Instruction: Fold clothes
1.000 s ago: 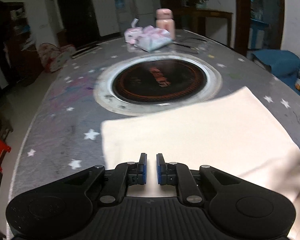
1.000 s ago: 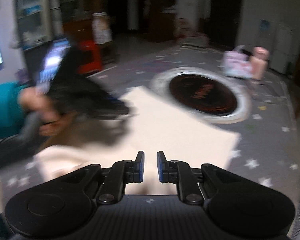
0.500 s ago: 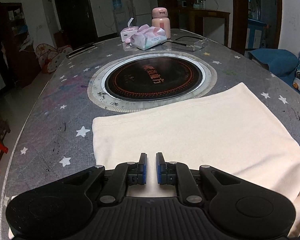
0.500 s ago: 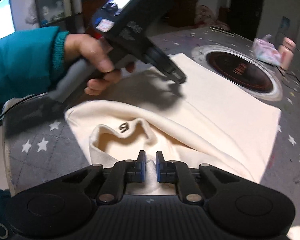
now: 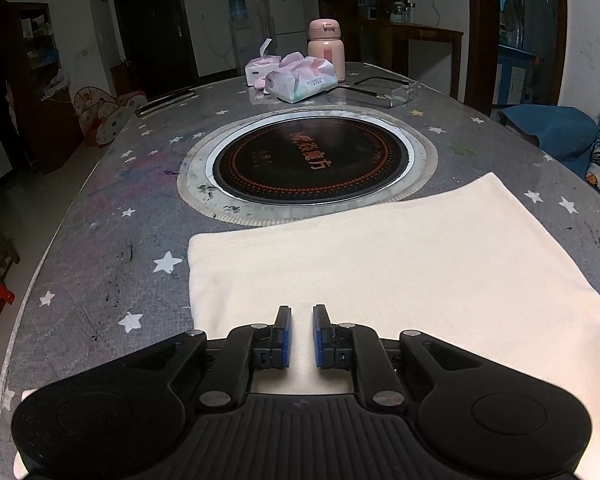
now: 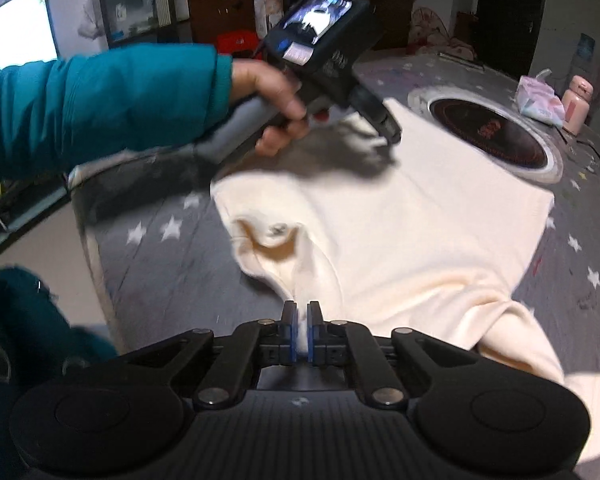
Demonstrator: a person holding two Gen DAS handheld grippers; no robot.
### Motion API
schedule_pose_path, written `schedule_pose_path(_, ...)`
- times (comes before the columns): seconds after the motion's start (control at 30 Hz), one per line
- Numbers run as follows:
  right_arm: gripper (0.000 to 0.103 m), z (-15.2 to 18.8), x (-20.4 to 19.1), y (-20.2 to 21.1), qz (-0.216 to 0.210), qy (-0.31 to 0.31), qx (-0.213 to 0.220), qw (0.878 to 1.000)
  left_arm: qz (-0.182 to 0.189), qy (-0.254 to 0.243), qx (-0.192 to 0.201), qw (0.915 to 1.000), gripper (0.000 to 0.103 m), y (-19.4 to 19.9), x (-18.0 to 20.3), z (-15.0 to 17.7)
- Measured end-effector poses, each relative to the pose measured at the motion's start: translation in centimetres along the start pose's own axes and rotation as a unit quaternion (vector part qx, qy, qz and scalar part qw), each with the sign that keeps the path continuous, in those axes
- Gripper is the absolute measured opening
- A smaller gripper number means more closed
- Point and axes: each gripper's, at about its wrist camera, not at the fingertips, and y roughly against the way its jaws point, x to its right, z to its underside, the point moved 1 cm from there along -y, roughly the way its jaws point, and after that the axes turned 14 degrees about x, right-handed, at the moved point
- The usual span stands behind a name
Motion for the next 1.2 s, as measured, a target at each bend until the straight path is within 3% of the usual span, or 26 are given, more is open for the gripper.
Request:
schedule_pose_path(0.1, 0.0, 0.7, -0.2, 0.2, 0.002, -0.001, -0.011, 1.0, -0.001, -0.002, 0.002, 1.0, 0.014, 0.0, 0.0, 0.0)
schedule_pose_path(0.27, 0.004, -1.3, 0.7, 0.8, 0.011, -0.006, 0.034, 0.999, -0.001, -0.001, 0.004, 1.0, 0.015, 0.0, -0.1, 0.1)
schedule_pose_path(0.4, 0.007, -2.8, 1.7, -1.4, 0.015, -0.015, 0.063, 0.998, -0.002, -0.003, 0.004, 1.0, 0.017, 0.0, -0.1, 0.1)
schedule_pose_path(0.63, 0.007, -2.4, 1.1, -5.8, -0.029, -0.034, 0.033, 0.998, -0.008, 0.0, 0.006, 0.9999, 0.029, 0.1, -0.5, 0.2)
schedule_pose_path(0.83, 0.009, -1.2, 0.5, -2.8, -0.032, -0.052, 0.047, 0.997, -0.016, 0.003, 0.007, 0.9998, 0.033, 0.2, -0.6, 0.2)
schedule_pose_path(1.03, 0.012, -0.3, 5.1, 3.0, 0.079, -0.109, 0.091, 0.987, -0.005, 0.009, 0.019, 0.9998, 0.034, 2.2, 0.3, -0.1)
schedule_pose_path(1.2, 0.018, 1.9, 11.1, 6.4, 0.216, -0.168, 0.106, 0.956, 0.051, -0.012, 0.043, 0.9977, 0.034, 5.9, 3.2, -0.4)
